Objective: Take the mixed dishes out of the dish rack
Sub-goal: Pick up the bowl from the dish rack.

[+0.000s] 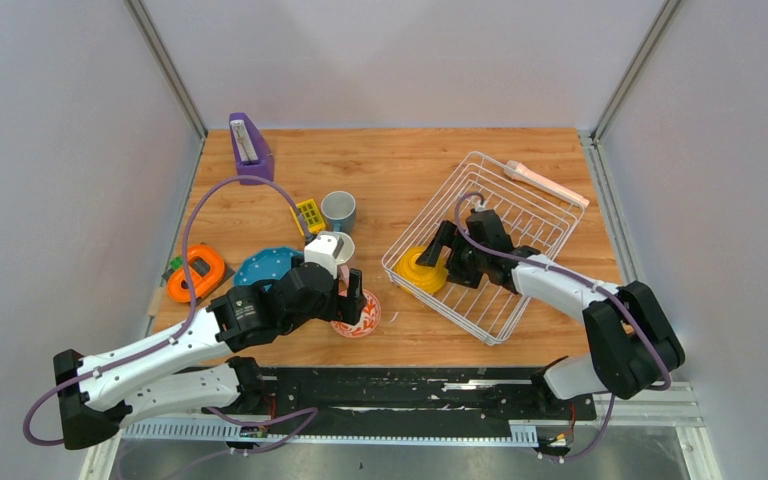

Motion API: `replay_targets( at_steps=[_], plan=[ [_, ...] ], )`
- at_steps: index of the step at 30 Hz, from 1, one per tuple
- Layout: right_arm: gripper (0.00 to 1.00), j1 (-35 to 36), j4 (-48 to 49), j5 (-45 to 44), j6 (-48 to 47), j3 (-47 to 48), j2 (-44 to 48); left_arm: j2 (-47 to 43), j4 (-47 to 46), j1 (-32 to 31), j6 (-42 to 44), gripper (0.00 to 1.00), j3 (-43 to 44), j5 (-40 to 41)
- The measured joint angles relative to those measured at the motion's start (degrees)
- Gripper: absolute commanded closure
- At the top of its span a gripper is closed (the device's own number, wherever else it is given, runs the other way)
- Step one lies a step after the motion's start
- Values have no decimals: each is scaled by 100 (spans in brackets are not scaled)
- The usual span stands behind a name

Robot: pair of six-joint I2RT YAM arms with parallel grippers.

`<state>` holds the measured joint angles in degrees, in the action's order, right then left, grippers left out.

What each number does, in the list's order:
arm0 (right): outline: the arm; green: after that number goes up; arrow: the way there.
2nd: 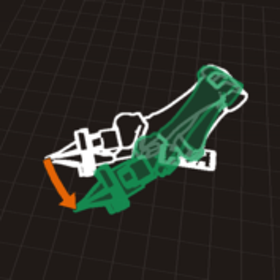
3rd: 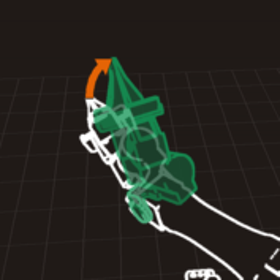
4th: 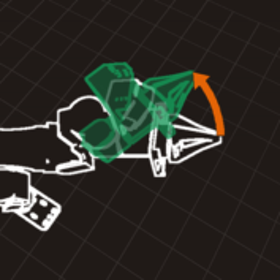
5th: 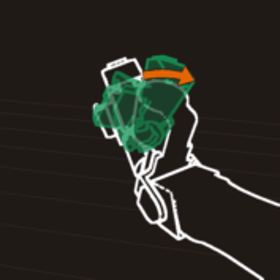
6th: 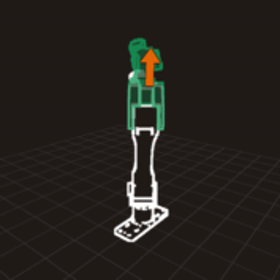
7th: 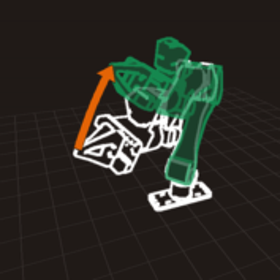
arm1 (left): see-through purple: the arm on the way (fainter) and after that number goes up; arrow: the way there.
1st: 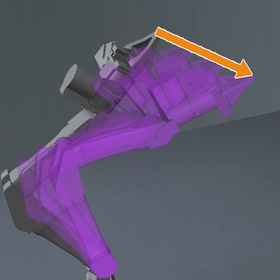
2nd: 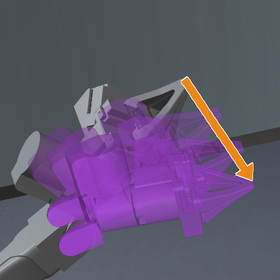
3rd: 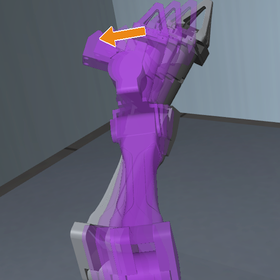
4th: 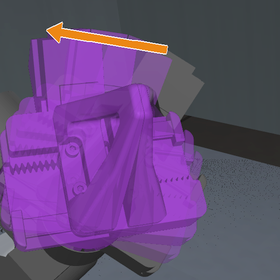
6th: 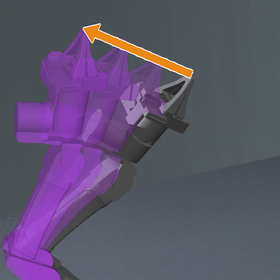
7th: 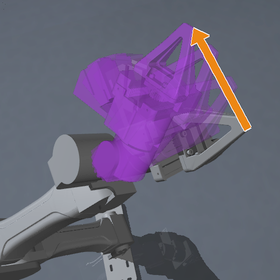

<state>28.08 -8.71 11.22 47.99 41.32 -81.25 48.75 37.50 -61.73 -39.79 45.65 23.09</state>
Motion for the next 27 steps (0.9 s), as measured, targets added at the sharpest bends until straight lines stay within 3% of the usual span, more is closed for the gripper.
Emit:
replay_targets(
  at_steps=[12,21,27],
  plan=[
    [7,-2,129,173,210,-46,-44,0,0,0,0,0,0,2],
    [0,4,-4,-42,476,-44,-133,0,0,0,-4,0,0,2],
    [7,70,-57,-76,588,81,-262,0,0,0,-17,0,0,7]
  ],
)
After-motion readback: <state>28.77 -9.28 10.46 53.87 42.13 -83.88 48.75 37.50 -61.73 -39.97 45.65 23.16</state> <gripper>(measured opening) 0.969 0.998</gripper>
